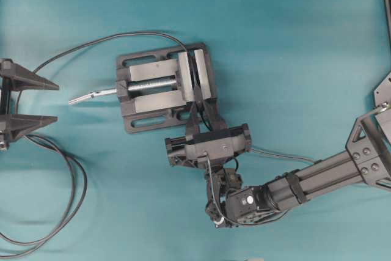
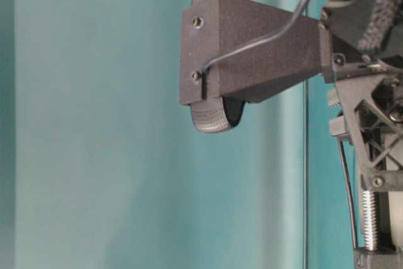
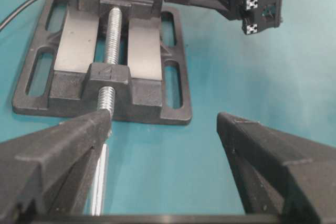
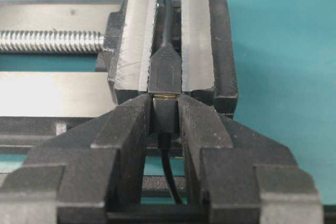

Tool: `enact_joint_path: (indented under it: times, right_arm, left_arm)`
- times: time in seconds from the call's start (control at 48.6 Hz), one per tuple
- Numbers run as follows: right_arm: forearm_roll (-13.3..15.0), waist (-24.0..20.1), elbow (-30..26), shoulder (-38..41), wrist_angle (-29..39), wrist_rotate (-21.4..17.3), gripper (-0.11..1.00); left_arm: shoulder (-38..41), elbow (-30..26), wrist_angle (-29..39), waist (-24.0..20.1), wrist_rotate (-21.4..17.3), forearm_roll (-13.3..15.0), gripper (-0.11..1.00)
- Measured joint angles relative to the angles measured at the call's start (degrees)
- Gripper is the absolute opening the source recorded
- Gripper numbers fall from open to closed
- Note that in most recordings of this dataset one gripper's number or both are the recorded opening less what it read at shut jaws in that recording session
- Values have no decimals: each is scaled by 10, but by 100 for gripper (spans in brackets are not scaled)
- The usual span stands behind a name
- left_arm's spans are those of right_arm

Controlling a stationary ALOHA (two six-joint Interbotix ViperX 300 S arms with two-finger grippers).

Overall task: Insert the USB cable into the fixed female connector.
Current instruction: 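Press the USB plug fully into the port with the right gripper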

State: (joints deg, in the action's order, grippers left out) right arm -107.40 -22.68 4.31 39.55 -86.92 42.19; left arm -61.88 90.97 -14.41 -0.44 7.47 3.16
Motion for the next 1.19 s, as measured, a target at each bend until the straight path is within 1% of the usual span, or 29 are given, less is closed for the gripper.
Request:
enact_joint_path:
  times: [0.679,0.72,0.844,0.885,1.193]
  right_arm:
    - [2,0,5,-3,7,0,21]
    - [1,0,6,-4,8,0,22]
    - [0,0,10,-4,11,0,39]
    - [-1,0,11,-4,11,-2,41]
    - [-9,0,12,-4,2,0,39]
  left_arm:
    - [0,0,1,1,0,1,100]
    - [0,0,0,0,0,1,100]
    - [0,0,1,1,0,0,100]
    - [0,0,1,0,0,0,100]
    - [0,0,0,0,0,1,100]
